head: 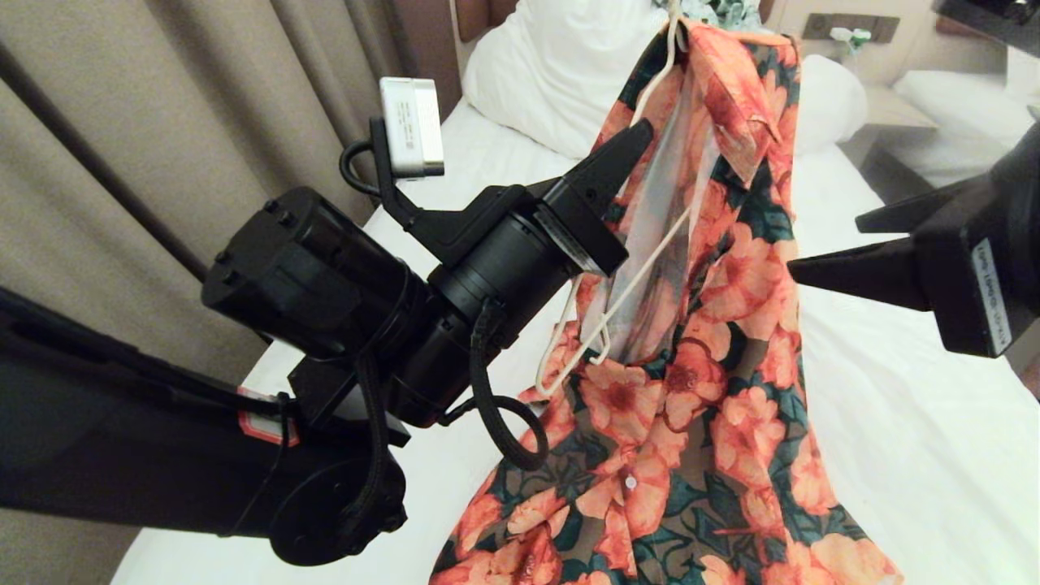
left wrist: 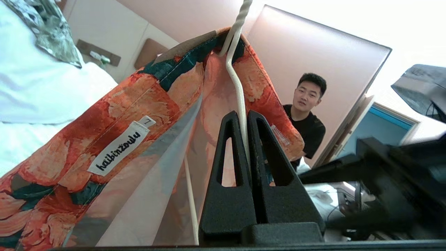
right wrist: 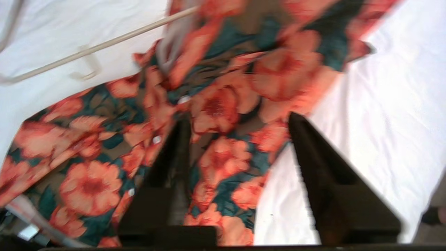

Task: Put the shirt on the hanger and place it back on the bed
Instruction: Hook the other side of the shirt onto the hanger

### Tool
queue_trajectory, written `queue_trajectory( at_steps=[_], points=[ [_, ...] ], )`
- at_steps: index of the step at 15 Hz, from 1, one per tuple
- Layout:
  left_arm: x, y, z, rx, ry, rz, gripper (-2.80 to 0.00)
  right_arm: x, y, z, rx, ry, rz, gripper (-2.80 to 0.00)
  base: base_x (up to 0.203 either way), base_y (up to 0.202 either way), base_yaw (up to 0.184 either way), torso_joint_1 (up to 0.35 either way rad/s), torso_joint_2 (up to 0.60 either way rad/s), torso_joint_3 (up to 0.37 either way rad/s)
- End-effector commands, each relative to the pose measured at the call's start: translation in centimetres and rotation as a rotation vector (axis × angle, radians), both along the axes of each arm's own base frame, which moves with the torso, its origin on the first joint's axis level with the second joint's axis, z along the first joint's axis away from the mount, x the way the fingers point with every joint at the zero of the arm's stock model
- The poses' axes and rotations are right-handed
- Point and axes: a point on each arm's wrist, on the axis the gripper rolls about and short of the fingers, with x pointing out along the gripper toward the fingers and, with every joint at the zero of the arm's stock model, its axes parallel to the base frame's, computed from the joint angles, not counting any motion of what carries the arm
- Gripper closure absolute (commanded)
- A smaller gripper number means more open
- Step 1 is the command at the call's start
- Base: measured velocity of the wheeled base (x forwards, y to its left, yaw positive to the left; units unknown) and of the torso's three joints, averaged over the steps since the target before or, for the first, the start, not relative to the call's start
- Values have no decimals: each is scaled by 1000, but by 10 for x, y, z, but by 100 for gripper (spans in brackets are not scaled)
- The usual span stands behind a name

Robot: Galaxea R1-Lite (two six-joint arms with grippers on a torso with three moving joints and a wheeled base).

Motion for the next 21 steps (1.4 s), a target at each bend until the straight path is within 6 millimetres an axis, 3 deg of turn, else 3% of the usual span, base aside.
queue_trajectory(
  at_steps=[1, 6, 11, 15, 21],
  points=[
    [-6, -3, -3, 4, 4, -25, 0, -3, -14, 11, 33, -28, -32, 0, 0, 0, 0, 0, 0, 0],
    [-27, -13, -8, 24, 22, -98, 0, -35, -62, 49, 28, -6, -34, 0, 0, 0, 0, 0, 0, 0],
    [-44, -17, -14, 43, 49, -148, 0, -54, -91, 42, -148, 60, 238, 0, 0, 0, 0, 0, 0, 0],
    [-55, -6, -16, 42, 96, -197, 0, -57, -94, 41, -198, 51, 281, 0, 0, 0, 0, 0, 0, 0],
    [-79, -13, -24, 68, 138, -309, 0, -75, -110, 37, -279, 57, 324, 0, 0, 0, 0, 0, 0, 0]
  ],
)
